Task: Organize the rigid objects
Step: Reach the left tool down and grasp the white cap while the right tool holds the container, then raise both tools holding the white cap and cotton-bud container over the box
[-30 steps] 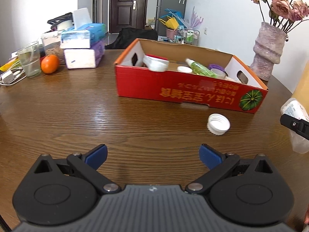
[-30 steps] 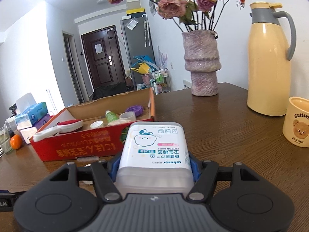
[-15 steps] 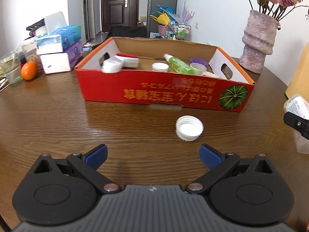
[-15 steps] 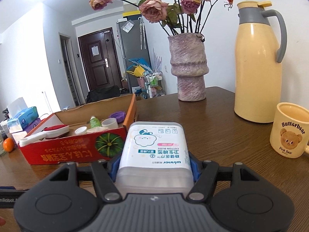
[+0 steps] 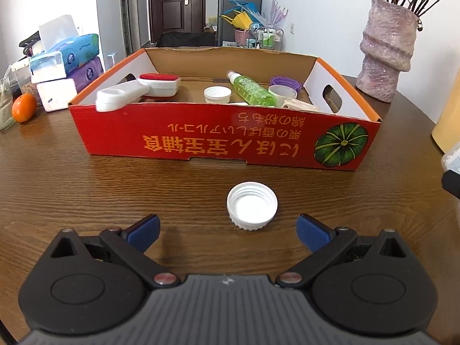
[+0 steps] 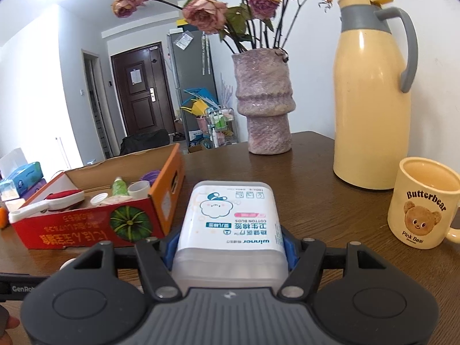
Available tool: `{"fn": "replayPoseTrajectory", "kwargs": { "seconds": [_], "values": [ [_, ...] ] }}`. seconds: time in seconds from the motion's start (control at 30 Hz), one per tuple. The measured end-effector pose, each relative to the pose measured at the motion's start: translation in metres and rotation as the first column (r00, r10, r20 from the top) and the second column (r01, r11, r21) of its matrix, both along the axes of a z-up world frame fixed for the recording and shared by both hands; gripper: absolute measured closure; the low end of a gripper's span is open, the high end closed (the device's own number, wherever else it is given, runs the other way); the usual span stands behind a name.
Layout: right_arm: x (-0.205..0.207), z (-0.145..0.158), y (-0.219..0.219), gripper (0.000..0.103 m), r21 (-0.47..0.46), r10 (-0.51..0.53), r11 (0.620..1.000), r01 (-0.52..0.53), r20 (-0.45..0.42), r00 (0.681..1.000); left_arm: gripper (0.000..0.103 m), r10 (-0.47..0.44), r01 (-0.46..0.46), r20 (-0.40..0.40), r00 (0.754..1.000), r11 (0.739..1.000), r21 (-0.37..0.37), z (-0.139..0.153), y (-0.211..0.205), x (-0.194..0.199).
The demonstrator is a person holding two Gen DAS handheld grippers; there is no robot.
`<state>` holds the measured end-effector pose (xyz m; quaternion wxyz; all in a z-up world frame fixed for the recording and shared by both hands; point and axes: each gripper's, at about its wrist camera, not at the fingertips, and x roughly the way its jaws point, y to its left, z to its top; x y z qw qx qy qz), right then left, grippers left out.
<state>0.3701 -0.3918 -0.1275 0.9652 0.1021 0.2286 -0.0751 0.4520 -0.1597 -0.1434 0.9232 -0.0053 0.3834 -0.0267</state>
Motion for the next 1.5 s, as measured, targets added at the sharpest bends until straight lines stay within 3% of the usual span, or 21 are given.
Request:
{"fn": "replayPoseTrajectory", "kwargs": {
  "seconds": [0.17,0.23,0.27,0.3,0.33,0.6,0.9,1.13,1.3,1.5],
  "values": [
    [0.004,-0.003,-0.001,0.038,0.001,-0.001,1.000,0.001,-0.010,1.000,0.009,-0.009,0.009,0.002,1.000,1.000,0.007,-0.003,-0.006,0.005],
    [0.005,-0.004,0.001,0.038,-0.002,0.003,1.000,-0.003,-0.012,1.000,0.032,-0.026,0.026,0.006,1.000,1.000,0.014,-0.004,-0.010,0.005],
    [0.006,-0.005,0.001,0.038,-0.003,0.004,1.000,-0.004,-0.013,1.000,0.034,-0.036,0.035,0.005,0.999,0.999,0.017,-0.005,-0.012,0.005],
    [0.007,-0.006,0.002,0.038,-0.004,0.004,1.000,-0.004,-0.014,1.000,0.045,-0.036,0.036,0.018,0.999,0.999,0.031,-0.005,-0.013,0.004],
    [0.007,-0.006,0.002,0.038,-0.004,0.004,1.000,-0.004,-0.014,1.000,0.063,-0.046,0.045,0.027,0.999,0.998,0.032,-0.005,-0.014,0.003],
    [0.008,-0.010,0.003,0.038,-0.015,0.005,1.000,-0.005,-0.004,1.000,0.063,-0.055,0.054,0.075,0.996,0.998,0.015,0.000,-0.014,-0.001],
    [-0.006,-0.001,0.012,0.038,-0.048,0.018,0.999,-0.013,0.090,0.996,0.063,-0.042,0.043,0.176,0.983,0.999,-0.002,0.016,-0.016,-0.020],
    [-0.003,0.012,0.001,0.038,0.012,-0.030,1.000,0.029,0.107,0.994,0.063,0.165,-0.147,0.255,0.953,0.985,-0.089,0.053,0.030,-0.036],
    [-0.029,0.049,-0.008,0.038,0.033,-0.031,0.999,0.026,0.160,0.987,0.063,0.205,-0.177,0.319,0.925,0.977,-0.115,0.093,0.076,-0.067],
    [-0.080,0.125,0.013,0.038,0.003,0.035,0.999,-0.038,0.295,0.955,0.063,0.140,-0.087,0.428,0.893,0.986,-0.142,0.157,0.098,-0.124]
  ]
}}
